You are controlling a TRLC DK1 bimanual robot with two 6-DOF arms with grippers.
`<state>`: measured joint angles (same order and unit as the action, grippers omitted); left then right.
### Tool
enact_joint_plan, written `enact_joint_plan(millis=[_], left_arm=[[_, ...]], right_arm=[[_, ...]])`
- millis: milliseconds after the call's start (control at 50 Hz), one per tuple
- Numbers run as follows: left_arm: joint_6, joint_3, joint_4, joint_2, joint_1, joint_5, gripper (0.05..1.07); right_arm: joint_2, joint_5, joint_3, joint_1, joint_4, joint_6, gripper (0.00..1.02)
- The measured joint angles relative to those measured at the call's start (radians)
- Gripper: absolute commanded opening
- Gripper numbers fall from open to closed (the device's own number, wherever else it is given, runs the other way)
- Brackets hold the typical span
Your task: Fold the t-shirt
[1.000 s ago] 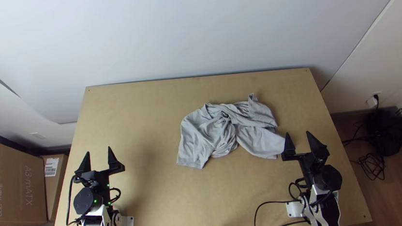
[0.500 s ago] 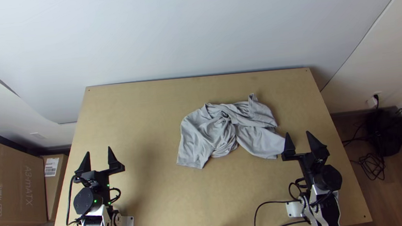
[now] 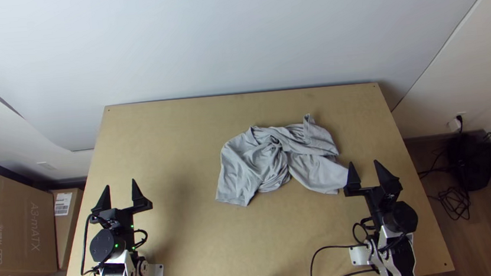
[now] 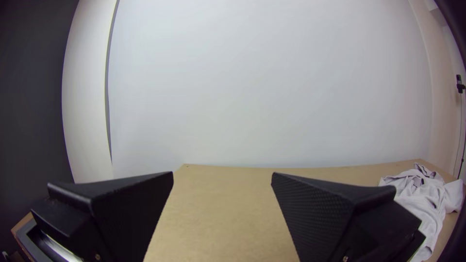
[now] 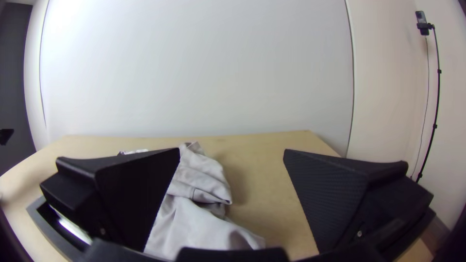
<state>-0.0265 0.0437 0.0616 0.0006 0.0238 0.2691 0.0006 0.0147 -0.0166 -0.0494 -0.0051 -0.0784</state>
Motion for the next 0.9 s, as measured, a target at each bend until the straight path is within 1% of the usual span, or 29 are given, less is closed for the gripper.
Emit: enact_joint_plan(millis=[140,240,440,640,720,900], left_arm=[[0.003,0.000,0.000,0.000,0.000,0.000,1.03],[0.032,0.000,0.000,0.000,0.007,0.000,1.03],[0.025,0.000,0.000,0.000,-0.002,-0.001,1.03],[0.021,0.000,0.000,0.000,-0.002,-0.005,1.03],[0.017,0.005,-0.003,0.000,0.011,-0.008,1.03],[-0.009,0.064,-0.014,0.001,0.030,-0.008,1.03]], right_arm=[[0.000,0.000,0.000,0.000,0.000,0.000,0.98],[0.000,0.000,0.000,0.000,0.000,0.000,0.98],[0.000,0.000,0.000,-0.021,0.000,-0.015,0.98],[0.000,0.002,-0.007,-0.001,0.021,-0.019,0.98],[0.000,0.004,-0.027,0.000,0.061,-0.017,0.98],[0.015,0.003,-0.104,-0.004,0.185,0.027,0.98]])
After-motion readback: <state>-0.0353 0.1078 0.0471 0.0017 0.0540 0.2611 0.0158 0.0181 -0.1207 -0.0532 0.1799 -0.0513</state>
